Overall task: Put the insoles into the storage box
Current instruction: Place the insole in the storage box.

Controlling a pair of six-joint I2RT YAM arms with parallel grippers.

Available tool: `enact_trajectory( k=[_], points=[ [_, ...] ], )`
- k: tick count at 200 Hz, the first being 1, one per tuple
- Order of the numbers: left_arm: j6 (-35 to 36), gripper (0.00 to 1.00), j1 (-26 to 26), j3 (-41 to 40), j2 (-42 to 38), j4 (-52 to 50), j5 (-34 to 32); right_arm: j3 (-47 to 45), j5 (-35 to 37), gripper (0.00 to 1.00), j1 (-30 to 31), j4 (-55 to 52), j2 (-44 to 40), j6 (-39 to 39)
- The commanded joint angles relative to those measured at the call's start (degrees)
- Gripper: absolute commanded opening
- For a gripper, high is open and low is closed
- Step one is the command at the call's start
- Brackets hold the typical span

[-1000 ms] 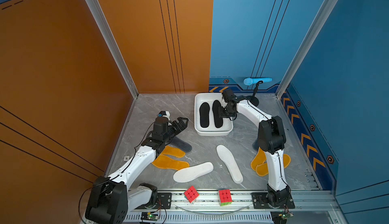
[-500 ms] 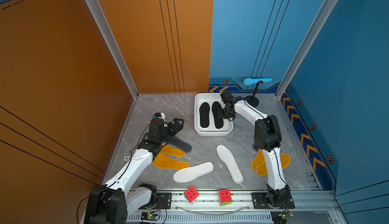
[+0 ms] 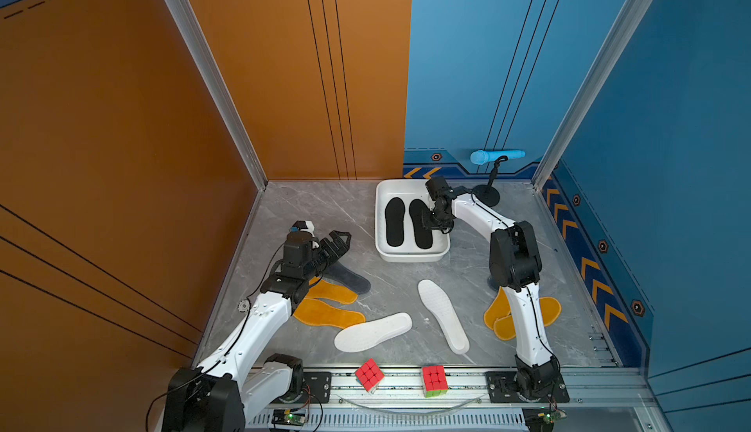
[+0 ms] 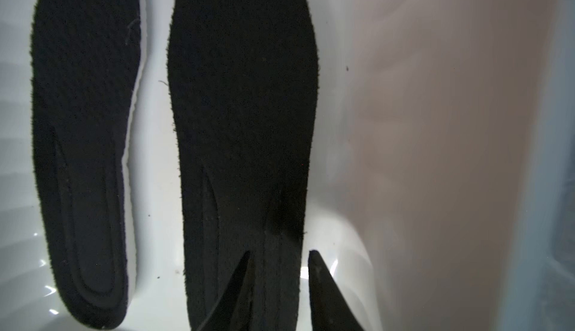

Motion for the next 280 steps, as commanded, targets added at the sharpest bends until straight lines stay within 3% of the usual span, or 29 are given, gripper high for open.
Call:
enact_trajectory(
  k=[1, 100, 185, 280],
  points=[
    [0.5, 0.98, 0.5, -1.1, -0.8, -1.7, 0.4, 1.6, 1.0, 0.36, 0.2, -1.1, -2.3, 0.7],
    [-2.8, 0.98, 3.2, -2.3, 0.7, -10.7, -2.1, -0.8, -4.2, 0.44, 0.5, -0.5, -15.3, -2.4],
    [-3.7, 0.98, 2.1, 0.2, 7.9, -14.9, -2.4, -20.8, -12.8, 0.45, 1.9, 8.8, -34.3, -3.1],
    [-5.5, 0.98, -1.1, 2.9, 16.1, -15.1, -4.9, -33.4, -16.4, 0.42, 4.0, 14.7, -43.5, -6.8]
  ],
)
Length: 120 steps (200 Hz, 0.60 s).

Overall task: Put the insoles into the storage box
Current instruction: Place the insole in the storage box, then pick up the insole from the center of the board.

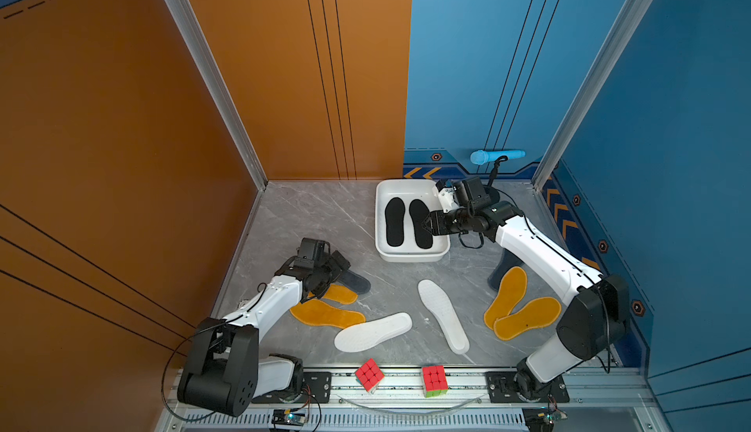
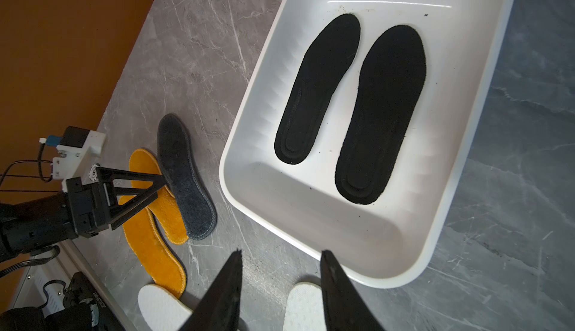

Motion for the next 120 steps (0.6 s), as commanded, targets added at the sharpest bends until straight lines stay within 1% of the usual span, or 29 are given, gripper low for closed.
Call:
enact_trajectory(
  k=[1, 27, 70, 105, 120],
  points=[
    [-0.9, 0.98, -0.8, 1.8, 1.7, -0.9, -2.0, -2.2, -2.2, 0.42, 0.0, 3.0, -2.7, -1.5],
    [-1.4, 1.00, -1.2, 2.6, 4.0, -0.8, -2.6, -4.8, -2.7, 0.40, 0.0, 4.1, -4.8, -2.5],
    [-2.3, 0.93, -2.1, 4.2, 6.5, -1.1, -3.9, -8.2, -4.0, 0.39, -0.5, 5.8, -7.2, -3.9],
    [-2.8, 0.92, -3.0, 4.6, 5.5, -2.4, -5.2, -10.2, -5.7, 0.39, -1.3, 7.0, -8.2, -3.9],
    [-3.3, 0.92, -3.1, 4.8, 4.7, -2.7, -4.6, -11.0, -6.4, 0.39, -1.6, 7.4, -8.5, -3.9]
  ],
)
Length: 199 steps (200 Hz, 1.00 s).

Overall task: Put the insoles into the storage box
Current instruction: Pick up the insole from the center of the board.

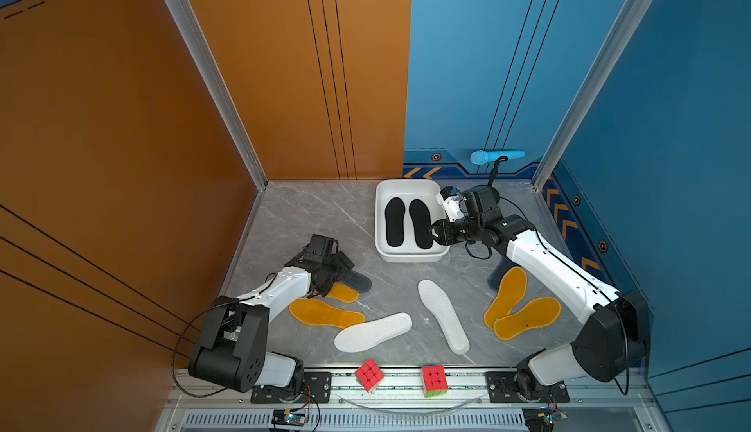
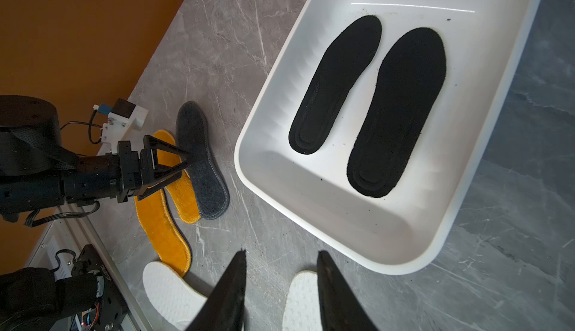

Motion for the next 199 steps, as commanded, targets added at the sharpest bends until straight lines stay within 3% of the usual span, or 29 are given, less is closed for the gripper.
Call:
enact_trajectory(
  k=[1, 199],
  points=[
    [-1.2, 0.92, -0.7, 1.8, -1.4, -2.3, -1.3, -1.7, -2.1, 0.39, -0.6, 2.0, -1.8, -0.9],
    [-3.2, 0.92, -0.4, 1.8, 4.1, 5.6, 0.6, -4.1, -3.5, 0.37, -2.6, 2.9, -3.3, -0.2]
  ],
)
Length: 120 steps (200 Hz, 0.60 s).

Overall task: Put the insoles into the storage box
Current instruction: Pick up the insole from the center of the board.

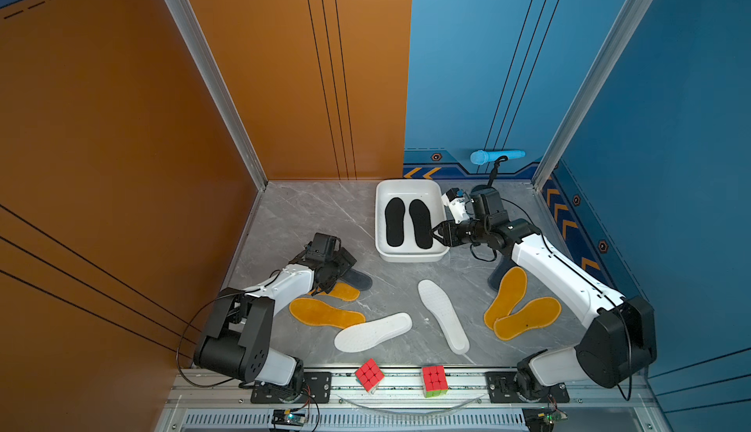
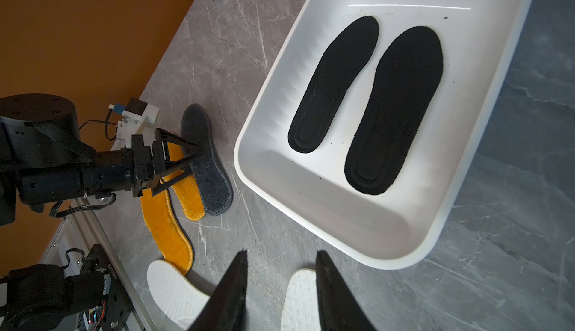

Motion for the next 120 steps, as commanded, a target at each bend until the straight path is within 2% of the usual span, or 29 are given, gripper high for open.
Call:
enact_trajectory(
  k=[1, 42, 120],
  points=[
    [-0.3, 0.92, 0.2, 1.2, 1.0, 0.5, 0.7, -0.8, -0.8, 0.37, -0.3, 0.5, -1.1, -0.3],
    [-0.3, 0.89, 0.5, 1.1, 0.7, 0.4, 1.1, -0.8, -1.1, 0.36, -0.3, 0.6, -0.4, -0.3],
    [-2.5, 0.92, 2.1, -0.5, -0.4, 3.8, 1.9, -0.8, -1.3, 0.36, -0.3, 0.6, 0.3, -0.2]
  ],
)
